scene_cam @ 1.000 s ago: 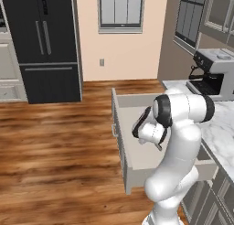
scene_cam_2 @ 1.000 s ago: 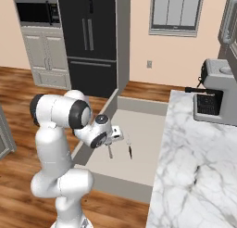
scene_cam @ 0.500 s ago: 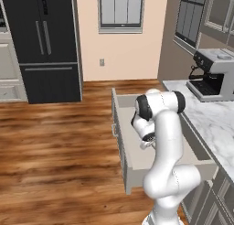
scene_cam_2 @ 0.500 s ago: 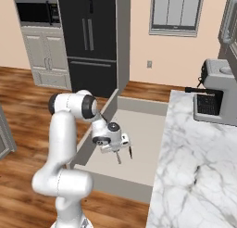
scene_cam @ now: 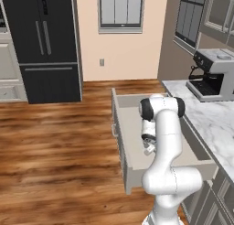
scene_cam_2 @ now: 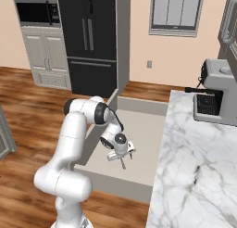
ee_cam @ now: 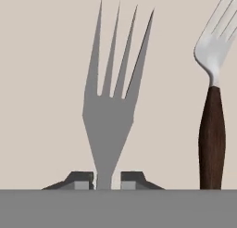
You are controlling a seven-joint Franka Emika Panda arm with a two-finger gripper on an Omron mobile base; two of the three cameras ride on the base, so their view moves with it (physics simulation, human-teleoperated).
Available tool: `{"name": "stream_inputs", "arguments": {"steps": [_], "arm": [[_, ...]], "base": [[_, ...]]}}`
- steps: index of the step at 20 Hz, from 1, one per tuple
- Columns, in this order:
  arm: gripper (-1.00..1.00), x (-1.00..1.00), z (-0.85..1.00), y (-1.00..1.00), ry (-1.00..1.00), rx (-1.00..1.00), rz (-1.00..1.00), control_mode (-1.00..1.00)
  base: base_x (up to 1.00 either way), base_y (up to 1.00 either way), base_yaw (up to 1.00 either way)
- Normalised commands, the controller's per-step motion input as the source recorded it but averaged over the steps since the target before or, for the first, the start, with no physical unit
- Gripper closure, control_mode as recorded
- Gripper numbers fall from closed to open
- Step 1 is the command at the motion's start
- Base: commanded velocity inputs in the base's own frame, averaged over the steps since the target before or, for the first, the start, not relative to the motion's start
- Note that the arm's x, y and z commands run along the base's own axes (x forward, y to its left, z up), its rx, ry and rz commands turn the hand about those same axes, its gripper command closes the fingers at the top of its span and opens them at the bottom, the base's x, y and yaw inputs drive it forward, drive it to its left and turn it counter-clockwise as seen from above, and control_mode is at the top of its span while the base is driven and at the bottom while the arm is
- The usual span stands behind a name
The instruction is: Organize the utensils by type. Pick up the wooden spoons from the counter and place them in the open cabinet. Then pick up the metallic utensils from the counter and place them in the open drawer.
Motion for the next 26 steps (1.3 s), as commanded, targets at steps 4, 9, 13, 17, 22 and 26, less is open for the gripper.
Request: {"name": "stream_inputs", "arguments": {"steps": [4,9,13,17,22,26], "arm": [[-1.00,0.41,-0.20,-0.08,0.00,0.00,0.04,-1.00],[-1.00,0.07,0.10,-0.16,0.01,0.04,0.07,-1.00],[-1.00,0.03,0.66,-0.18,0.19,0.01,0.11,-1.00],[-1.00,0.02,0.97,-0.13,0.33,0.00,0.12,-1.00],[-1.00,0.00,1.00,-0.31,0.32,0.00,0.05,-1.00],[-1.00,0.00,1.00,-0.32,0.20,0.00,0.03,-1.00]], "base": [[0.00,0.00,0.00],[0.00,0.00,0.00],[0.00,0.00,0.00],[0.00,0.00,0.00],[0.00,0.00,0.00],[0.00,0.00,0.00]]}}
